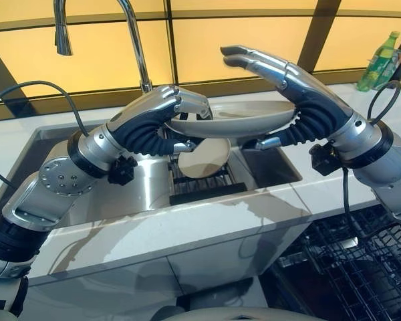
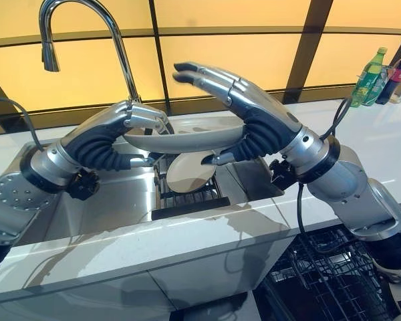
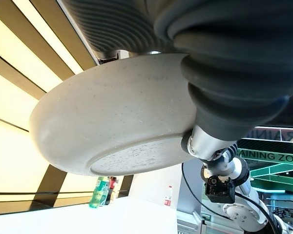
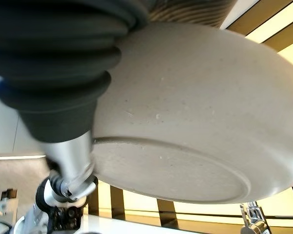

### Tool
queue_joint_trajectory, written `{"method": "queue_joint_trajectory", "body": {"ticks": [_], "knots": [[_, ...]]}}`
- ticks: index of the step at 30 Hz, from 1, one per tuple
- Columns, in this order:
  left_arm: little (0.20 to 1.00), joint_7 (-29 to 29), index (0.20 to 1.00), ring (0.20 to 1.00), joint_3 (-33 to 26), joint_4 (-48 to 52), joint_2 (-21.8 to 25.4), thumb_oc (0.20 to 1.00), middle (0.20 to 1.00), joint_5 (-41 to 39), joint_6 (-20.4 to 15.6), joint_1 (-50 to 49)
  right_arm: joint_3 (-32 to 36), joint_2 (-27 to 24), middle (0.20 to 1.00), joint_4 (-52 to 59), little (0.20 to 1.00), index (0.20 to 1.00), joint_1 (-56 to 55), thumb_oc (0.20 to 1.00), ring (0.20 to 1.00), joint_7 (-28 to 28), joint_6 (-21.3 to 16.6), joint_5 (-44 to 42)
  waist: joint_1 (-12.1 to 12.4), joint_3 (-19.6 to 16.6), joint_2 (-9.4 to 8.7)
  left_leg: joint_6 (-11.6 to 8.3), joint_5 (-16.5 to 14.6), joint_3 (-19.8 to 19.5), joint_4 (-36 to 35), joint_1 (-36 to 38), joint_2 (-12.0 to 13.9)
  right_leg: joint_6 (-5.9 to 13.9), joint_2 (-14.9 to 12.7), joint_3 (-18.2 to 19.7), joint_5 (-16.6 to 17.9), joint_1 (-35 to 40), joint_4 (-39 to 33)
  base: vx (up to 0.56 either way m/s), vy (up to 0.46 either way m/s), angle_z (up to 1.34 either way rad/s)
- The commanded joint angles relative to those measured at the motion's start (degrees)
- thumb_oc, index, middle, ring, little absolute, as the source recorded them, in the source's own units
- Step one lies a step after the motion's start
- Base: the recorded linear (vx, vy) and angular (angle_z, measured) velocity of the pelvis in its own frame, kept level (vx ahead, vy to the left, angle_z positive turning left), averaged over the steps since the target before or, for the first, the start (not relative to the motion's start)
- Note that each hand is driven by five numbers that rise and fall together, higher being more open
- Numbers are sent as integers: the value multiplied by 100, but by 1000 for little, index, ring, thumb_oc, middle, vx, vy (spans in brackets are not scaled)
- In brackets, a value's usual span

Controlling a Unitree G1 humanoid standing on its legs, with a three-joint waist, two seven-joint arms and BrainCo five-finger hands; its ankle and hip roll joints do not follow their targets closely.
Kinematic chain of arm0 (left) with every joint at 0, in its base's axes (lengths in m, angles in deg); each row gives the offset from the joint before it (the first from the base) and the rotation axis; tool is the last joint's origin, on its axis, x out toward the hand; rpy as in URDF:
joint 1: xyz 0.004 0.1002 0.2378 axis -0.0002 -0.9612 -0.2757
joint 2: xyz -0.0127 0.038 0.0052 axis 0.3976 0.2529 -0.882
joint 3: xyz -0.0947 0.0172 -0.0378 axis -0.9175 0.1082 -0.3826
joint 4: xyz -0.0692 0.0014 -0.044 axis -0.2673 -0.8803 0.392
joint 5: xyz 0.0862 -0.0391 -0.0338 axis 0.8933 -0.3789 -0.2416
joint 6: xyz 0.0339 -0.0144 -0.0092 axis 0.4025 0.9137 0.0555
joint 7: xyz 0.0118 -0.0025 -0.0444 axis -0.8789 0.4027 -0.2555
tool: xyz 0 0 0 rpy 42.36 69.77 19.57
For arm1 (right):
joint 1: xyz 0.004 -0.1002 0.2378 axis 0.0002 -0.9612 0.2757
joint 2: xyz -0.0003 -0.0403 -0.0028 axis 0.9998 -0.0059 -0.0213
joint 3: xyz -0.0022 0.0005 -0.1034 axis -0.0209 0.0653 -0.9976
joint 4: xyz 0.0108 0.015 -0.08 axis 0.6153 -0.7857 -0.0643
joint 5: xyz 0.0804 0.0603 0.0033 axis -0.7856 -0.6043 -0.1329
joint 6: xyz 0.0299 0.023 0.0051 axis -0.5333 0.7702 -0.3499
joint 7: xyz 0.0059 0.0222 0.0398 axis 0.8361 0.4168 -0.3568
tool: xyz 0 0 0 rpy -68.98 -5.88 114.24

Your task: Pick up plates and place into dishwasher.

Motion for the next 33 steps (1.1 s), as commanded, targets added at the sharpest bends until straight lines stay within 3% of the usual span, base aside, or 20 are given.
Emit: {"method": "queue_joint_trajectory", "body": {"ticks": [1, 17, 23, 24, 25, 33], "knots": [[200, -189, 200, 200, -396, 279, -165, 200, 200, -623, -98, 3, -265, -36, 200, 146, 200, 200, 322, 200, 200, 65, -181, 17, 134, -377, 67, -182, -1082, 71, 102, 698, 306, 247, -166, 282, 792, -909, 107, 0, 0, 0], [200, -337, 200, 200, -560, 284, -188, 200, 200, -533, -176, -141, -179, -136, 200, 155, 200, 200, 201, 200, 200, -414, 25, -214, 139, -390, 36, -183, -1050, 63, 88, 681, 307, 233, -142, 295, 795, -896, 99, -11, 3, 0], [200, -677, 200, 200, -657, 201, -462, 200, 200, -714, 35, -354, 55, 206, 200, -10, 200, 200, 72, 200, 200, 477, -45, -72, 150, -355, 34, -186, -1052, 72, 95, 686, 336, 204, -117, 269, 766, -885, 127, -36, 8, 0], [391, -704, 391, 391, -682, 167, -587, 391, 391, -788, 72, -435, 137, 319, 200, -66, 200, 200, -1, 200, 200, 607, -54, 14, 150, -349, 36, -177, -1060, 65, 92, 692, 334, 200, -111, 274, 763, -881, 126, -31, 7, -1], [1000, -678, 1000, 1000, -718, 133, -792, 1000, 1000, -867, 119, -572, 299, 473, 200, -141, 200, 200, -153, 200, 200, 775, -95, 154, 136, -332, 41, -168, -1073, 60, 95, 692, 335, 198, -106, 284, 753, -884, 128, -56, 9, -1], [1000, -971, 1000, 1000, -1069, 81, -1429, 1000, 1000, -1083, 285, -978, 1179, 824, 200, -266, 200, 200, -927, 200, 200, 1185, -172, 591, -16, -313, 48, -147, -1082, 136, 105, 675, 351, 208, -83, 438, 776, -977, 151, -28, 11, -7]]}}
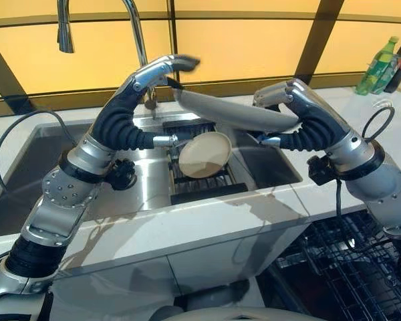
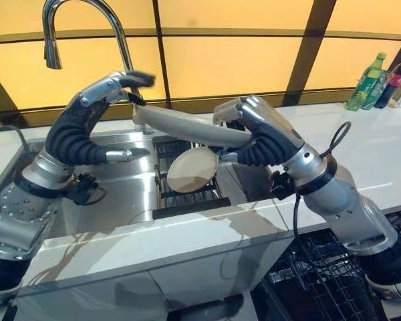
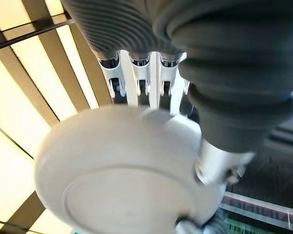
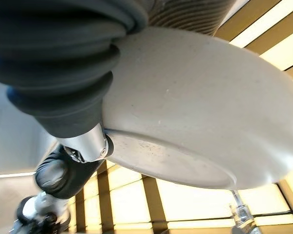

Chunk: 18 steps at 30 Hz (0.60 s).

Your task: Pick up plates and place into dishwasher.

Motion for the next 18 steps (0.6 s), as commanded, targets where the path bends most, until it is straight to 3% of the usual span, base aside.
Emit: {"method": "queue_joint_trajectory", "body": {"ticks": [1, 13, 18], "knots": [[1000, -348, 1000, 1000, -382, -121, -221, 1000, 1000, -434, 61, -171, 729, 247, 200, -224, 200, 200, 19, 200, 200, 553, -105, 169, -31, -278, 139, -146, -1084, 34, 113, 691, 304, 210, -83, 281, 778, -867, 96, -11, 22, -10], [1000, -719, 1000, 1000, -431, -298, -368, 1000, 1000, -349, 213, -8, 1154, 162, 200, -425, 200, 200, -203, 200, 200, 904, 136, 505, -307, -230, 121, -121, -1155, 241, 138, 742, 312, 238, -96, 495, 766, -983, 209, 1, 37, -15], [1000, -855, 1000, 1000, -732, -451, -298, 1000, 1000, -302, 209, -136, 1731, 46, 200, -504, 200, 200, -752, 200, 200, 1176, 299, 757, -534, -173, 119, -67, -1209, 393, 130, 783, 282, 291, -124, 657, 784, -1099, 323, 13, 62, -18]]}}
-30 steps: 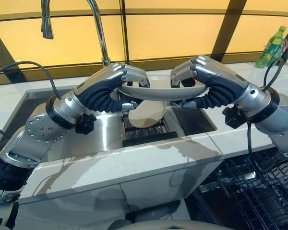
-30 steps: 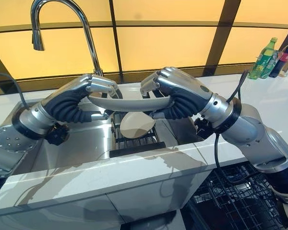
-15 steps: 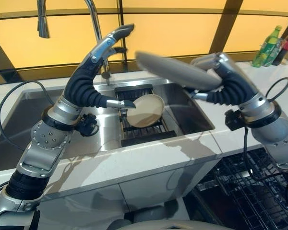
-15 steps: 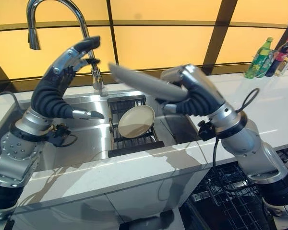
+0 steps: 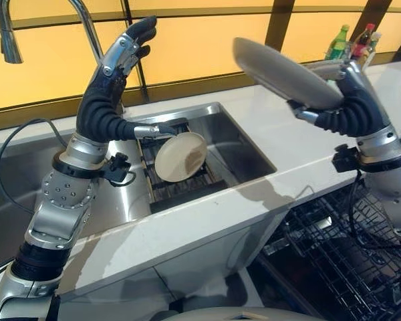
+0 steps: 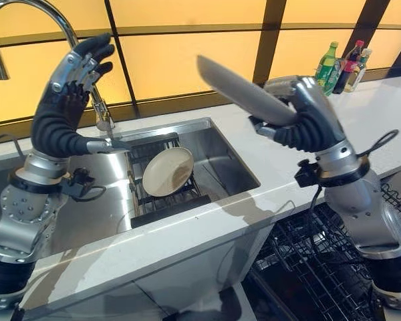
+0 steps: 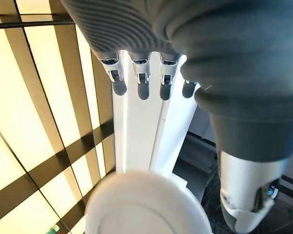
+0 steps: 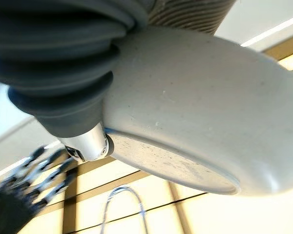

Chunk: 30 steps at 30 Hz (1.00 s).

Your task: Pick up plates and place into dishwasher.

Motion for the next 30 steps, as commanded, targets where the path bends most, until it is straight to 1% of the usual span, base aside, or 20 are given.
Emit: {"method": "queue_joint_trajectory", "body": {"ticks": [1, 4, 5, 6, 8, 9, 10, 11, 13, 15, 17, 19, 21, 25, 27, 30], "knots": [[1000, -296, 1000, 1000, -404, -375, -45, 1000, 1000, -79, -21, -13, 634, -118, 200, -74, 200, 200, -161, 200, 200, 469, 133, 123, -93, -207, 146, -54, -1093, -63, 124, 622, 173, 295, -93, 143, 778, -945, 236, 18, 62, -20], [1000, -374, 1000, 1000, -628, -496, 44, 1000, 1000, -36, 70, -88, 1196, -164, 200, -145, 200, 200, -673, 200, 200, 621, 154, 152, -290, -173, 161, -23, -1111, 76, 68, 660, 150, 369, -139, 251, 833, -1043, 283, 15, 62, -25], [1000, -400, 1000, 1000, -729, -544, 64, 1000, 1000, 48, 68, -145, 1416, -152, 200, -183, 200, 200, -903, 200, 200, 656, 84, 130, -365, -155, 165, -17, -1120, 133, 47, 675, 148, 392, -151, 269, 853, -1073, 287, 24, 51, -32], [1000, -427, 1000, 1000, -785, -584, 83, 1000, 1000, 134, 65, -178, 1558, -136, 200, -205, 200, 200, -1056, 200, 200, 694, 42, 137, -403, -153, 169, -8, -1167, 175, 32, 705, 144, 413, -159, 268, 832, -1075, 289, 5, 42, -32], [1000, -455, 1000, 1000, -973, -761, 195, 1000, 1000, 358, 71, -302, 1870, -118, 200, -298, 200, 200, -1366, 200, 200, 729, 55, 72, -522, -104, 160, 5, -1185, 354, 12, 743, 151, 478, -190, 189, 942, -1184, 411, -11, 27, -43], [1000, -492, 1000, 1000, -1058, -840, 245, 1000, 1000, 480, 75, -371, 1960, -96, 200, -366, 200, 200, -1465, 200, 200, 702, 14, 14, -542, -92, 157, 19, -1265, 462, 12, 792, 162, 533, -221, 84, 934, -1233, 556, -51, 4, -68], [1000, -552, 1000, 1000, -1204, -953, 328, 1000, 1000, 598, 85, -472, 2045, -75, 200, -462, 200, 200, -1540, 200, 200, 649, -16, -111, -550, -36, 157, 47, -1260, 652, 17, 825, 203, 585, -248, -139, 948, -1309, 814, -107, 1, -89], [1000, -587, 1000, 1000, -1316, -1064, 387, 1000, 1000, 624, 72, -547, 2077, -80, 200, -533, 200, 200, -1569, 200, 200, 608, -28, -247, -533, 23, 173, 76, -1224, 794, 29, 822, 248, 595, -234, -262, 908, -1378, 1107, -206, 0, -110], [1000, -691, 1000, 1000, -1492, -1329, 442, 1000, 1000, 695, -11, -620, 2055, -69, 200, -701, 200, 200, -1631, 200, 200, 634, 52, -302, -483, 155, 227, 142, -1096, 943, 83, 718, 304, 542, -129, -315, 780, -1501, 1675, -251, -27, -99], [1000, -838, 1000, 1000, -1603, -1557, 533, 1000, 1000, 773, -84, -626, 1999, -76, 200, -848, 200, 200, -1658, 200, 200, 691, 131, -391, -399, 227, 224, 155, -956, 980, 146, 572, 293, 492, -71, -327, 734, -1521, 1928, -199, -111, -65], [1000, -949, 1000, 1000, -1764, -1728, 599, 1000, 1000, 792, -163, -707, 1995, -38, 200, -928, 200, 200, -1717, 200, 200, 705, 231, -409, -302, 267, 198, 121, -863, 997, 262, 399, 302, 452, -90, -379, 686, -1406, 1880, -131, -164, -53], [1000, -1000, 1000, 1000, -1980, -1874, 636, 1000, 1000, 837, -234, -840, 2000, 44, 200, -1053, 200, 200, -1756, 200, 200, 644, 277, -465, -187, 248, 150, 43, -792, 1028, 376, 222, 315, 376, -116, -439, 548, -1098, 1461, -71, -209, -41], [1000, -1052, 1000, 1000, -2159, -1974, 660, 1000, 1000, 727, -153, -955, 1981, 208, 200, -1204, 200, 200, -1864, 200, 200, 587, 303, -541, -102, 223, 98, -96, -760, 969, 468, 52, 350, 282, -99, -453, 400, -752, 777, -31, -275, -44], [1000, -949, 1000, 1000, -2284, -2096, 469, 1000, 1000, 574, -38, -1005, 1946, 435, 200, -1438, 200, 200, -1962, 200, 200, 255, 362, -745, -139, 251, 138, -268, -646, 935, 471, -3, 597, 189, 14, -446, 419, -586, 416, -47, -198, -16], [1000, -872, 1000, 1000, -2259, -2153, 407, 1000, 1000, 618, -16, -978, 1898, 512, 200, -1563, 200, 200, -1976, 200, 200, 47, 481, -748, -185, 244, 169, -344, -581, 961, 424, 3, 720, 145, 63, -450, 441, -553, 312, -27, -169, -8], [1000, -754, 1000, 1000, -2339, -2215, 375, 1000, 1000, 722, -167, -1093, 1862, 616, 200, -1815, 200, 200, -2073, 200, 200, -165, 668, -705, -228, 253, 206, -453, -497, 1001, 396, -17, 875, 100, 85, -475, 514, -547, 150, -27, -148, -3]]}}
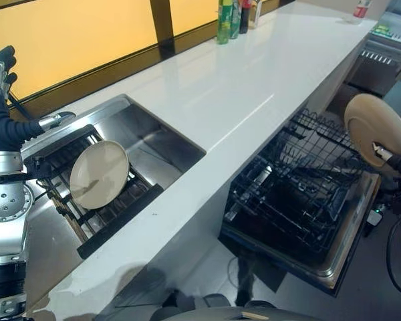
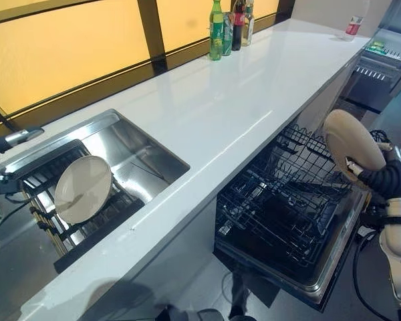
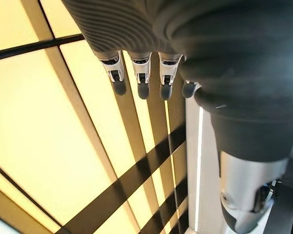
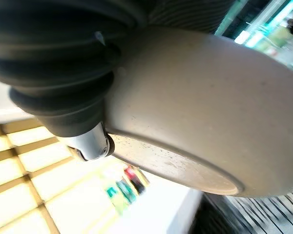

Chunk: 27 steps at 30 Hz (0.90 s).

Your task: Pick up plates and place into dishwasher.

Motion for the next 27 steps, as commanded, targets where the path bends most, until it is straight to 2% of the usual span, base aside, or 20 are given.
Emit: {"method": "queue_joint_trajectory", "body": {"ticks": [1, 4, 7, 11, 13, 16, 20, 27], "knots": [[1000, 87, 1000, 1000, -267, -263, 163, 1000, 1000, -7, -305, 24, 89, -60, 200, -61, 200, 200, 208, 200, 200, -209, 91, -216, -116, -294, -125, -70, -87, -233, 389, -595, 176, 335, -267, 44, -481, 15, 631, -38, -118, -4], [1000, 165, 1000, 1000, -408, -191, 119, 1000, 1000, -14, -393, -171, -30, 75, 200, -300, 200, 200, 139, 200, 200, -606, 229, -330, -122, -265, -55, -157, -27, -225, 440, -686, 280, 304, -273, 17, -439, -30, 581, -39, -72, 0], [1000, 157, 1000, 1000, -443, -112, 110, 1000, 1000, -56, -331, -236, -261, 48, 200, -598, 200, 200, 198, 200, 200, -1217, 380, -368, -113, -236, 29, -226, -4, -268, 474, -734, 335, 295, -310, -29, -421, -102, 578, -36, -12, 3], [1000, 100, 1000, 1000, -309, -199, 149, 1000, 1000, -94, -278, -129, -801, -166, 200, -1231, 200, 200, 450, 200, 200, -2307, 544, -408, -82, -214, 89, -302, 33, -285, 405, -695, 368, 332, -403, -104, -364, -178, 532, -18, 1, 5], [1000, 58, 1000, 1000, -226, -133, 234, 1000, 1000, -167, -140, -87, -1054, -346, 200, -1474, 200, 200, 506, 200, 200, -2914, 629, -568, -49, -217, 86, -330, 41, -299, 364, -669, 371, 344, -432, -164, -366, -191, 525, 12, -29, 10], [1000, 22, 1000, 1000, -27, -197, 282, 1000, 1000, -133, -101, 59, -1467, -559, 200, -2033, 200, 200, 664, 200, 200, -3364, 453, -509, 20, -198, 71, -369, 63, -363, 350, -676, 389, 358, -446, -231, -361, -203, 533, 24, -54, 18], [1000, -50, 1000, 1000, 246, -230, 383, 1000, 1000, -101, -110, 172, -1897, -729, 200, -2388, 200, 200, 752, 200, 200, -3613, 278, -627, 108, -140, 45, -387, 67, -485, 321, -685, 375, 371, -459, -287, -344, -249, 533, 12, -66, 17], [1000, -157, 1000, 1000, 559, -247, 585, 1000, 1000, -127, -61, 378, -2272, -834, 200, -2573, 200, 200, 932, 200, 200, -3315, 198, -553, 200, 0, 31, -363, 80, -646, 257, -735, 331, 412, -451, -312, -282, -359, 507, -15, -58, 7]]}}
